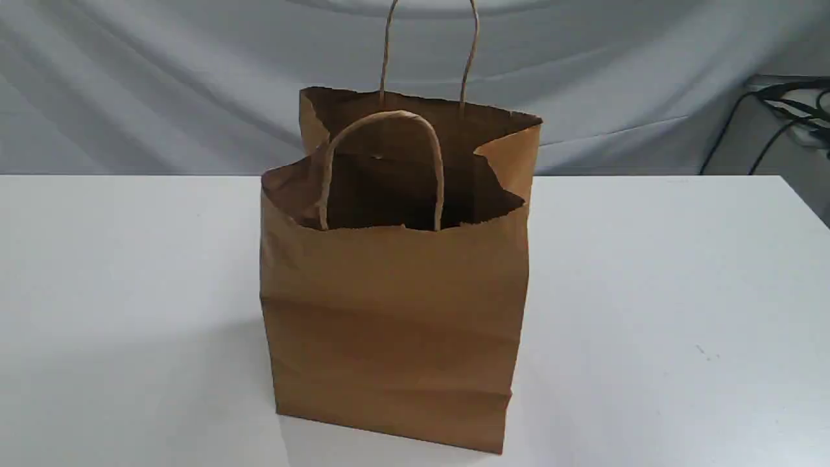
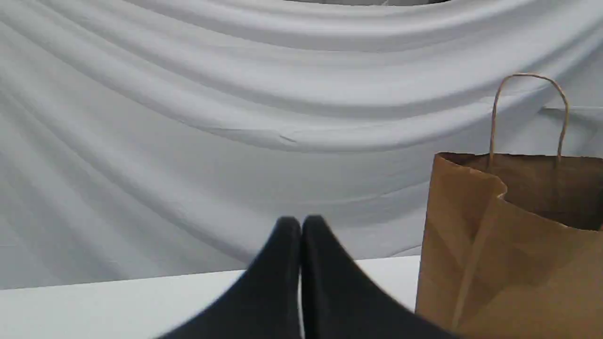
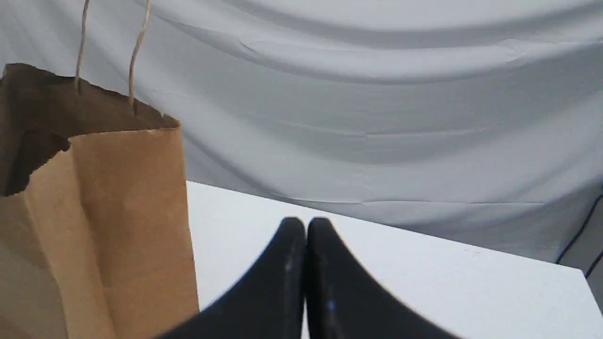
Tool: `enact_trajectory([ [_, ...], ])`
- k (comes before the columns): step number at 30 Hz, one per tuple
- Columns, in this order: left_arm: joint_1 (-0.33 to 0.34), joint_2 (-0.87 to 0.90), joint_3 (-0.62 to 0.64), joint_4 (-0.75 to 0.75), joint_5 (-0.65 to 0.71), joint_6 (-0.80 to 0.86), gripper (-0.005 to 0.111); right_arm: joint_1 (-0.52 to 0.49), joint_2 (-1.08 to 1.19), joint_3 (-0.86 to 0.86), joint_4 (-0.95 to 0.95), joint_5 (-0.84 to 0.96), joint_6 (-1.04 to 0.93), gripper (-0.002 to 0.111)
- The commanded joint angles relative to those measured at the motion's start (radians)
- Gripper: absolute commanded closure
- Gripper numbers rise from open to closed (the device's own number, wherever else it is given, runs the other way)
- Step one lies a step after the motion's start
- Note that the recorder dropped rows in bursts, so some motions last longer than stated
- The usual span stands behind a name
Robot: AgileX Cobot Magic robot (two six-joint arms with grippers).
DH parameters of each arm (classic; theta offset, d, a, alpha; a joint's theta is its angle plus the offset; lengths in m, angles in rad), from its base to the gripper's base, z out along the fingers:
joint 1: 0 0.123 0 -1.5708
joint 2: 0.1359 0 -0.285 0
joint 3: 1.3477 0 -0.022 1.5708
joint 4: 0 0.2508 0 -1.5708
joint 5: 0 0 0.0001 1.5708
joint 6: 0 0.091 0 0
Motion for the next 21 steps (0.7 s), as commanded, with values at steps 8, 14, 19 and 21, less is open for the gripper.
enact_trajectory([
  [8, -0.004, -0.002, 0.007, -0.008, -0.011, -0.011, 0.107, 0.001, -0.005, 0.003, 0.004, -0.011, 0.008, 0.108],
  [14, -0.004, -0.002, 0.007, -0.008, -0.011, -0.011, 0.107, 0.001, -0.005, 0.003, 0.002, -0.011, 0.007, 0.108],
  [19, -0.004, -0.002, 0.007, -0.005, -0.001, -0.011, 0.107, -0.001, -0.099, 0.018, 0.025, -0.017, 0.024, 0.108],
  [21, -0.004, -0.002, 0.007, -0.005, 0.002, -0.011, 0.107, -0.009, -0.167, 0.059, -0.002, -0.046, 0.006, 0.108],
])
